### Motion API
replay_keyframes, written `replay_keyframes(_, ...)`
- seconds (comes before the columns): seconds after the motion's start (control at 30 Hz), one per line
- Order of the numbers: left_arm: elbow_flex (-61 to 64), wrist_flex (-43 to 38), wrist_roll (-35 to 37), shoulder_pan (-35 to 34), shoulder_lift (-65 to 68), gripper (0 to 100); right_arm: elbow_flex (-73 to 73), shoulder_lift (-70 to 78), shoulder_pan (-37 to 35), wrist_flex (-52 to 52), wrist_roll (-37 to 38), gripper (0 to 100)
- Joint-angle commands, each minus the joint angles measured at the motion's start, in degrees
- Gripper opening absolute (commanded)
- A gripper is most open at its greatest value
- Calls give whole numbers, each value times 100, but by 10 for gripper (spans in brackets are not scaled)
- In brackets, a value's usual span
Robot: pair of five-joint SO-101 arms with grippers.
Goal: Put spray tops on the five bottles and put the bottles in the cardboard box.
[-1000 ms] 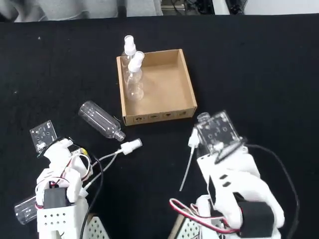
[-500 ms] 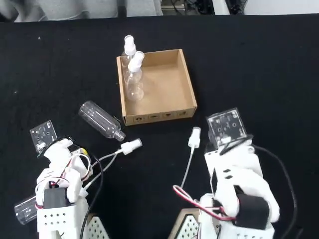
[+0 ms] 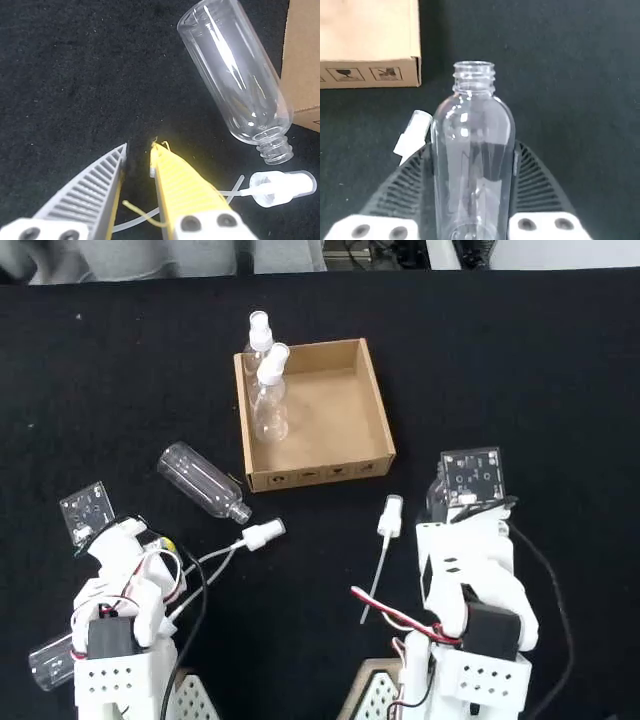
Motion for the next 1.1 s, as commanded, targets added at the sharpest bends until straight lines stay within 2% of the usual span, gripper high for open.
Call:
replay_keyframes(0.0, 127, 18, 0, -4, -18, 65, 4, -127, 185, -202, -62, 78)
replay_keyframes(0.33, 101, -44, -35, -40, -44, 69, 101, -127, 158, -211, -44, 78)
replay_keyframes(0.6, -479, -246, -70, 4, -44, 69, 242, -127, 176, -369, -26, 78)
replay_keyframes(0.67, -769, -246, -510, 13, -44, 69, 242, -127, 185, -369, -26, 78)
replay_keyframes(0.87, -1411, -387, -2497, 92, -44, 66, 251, -127, 193, -369, -35, 78)
replay_keyframes(1.07, -1833, -431, -3156, 637, 9, 70, 251, -127, 193, -369, -35, 77)
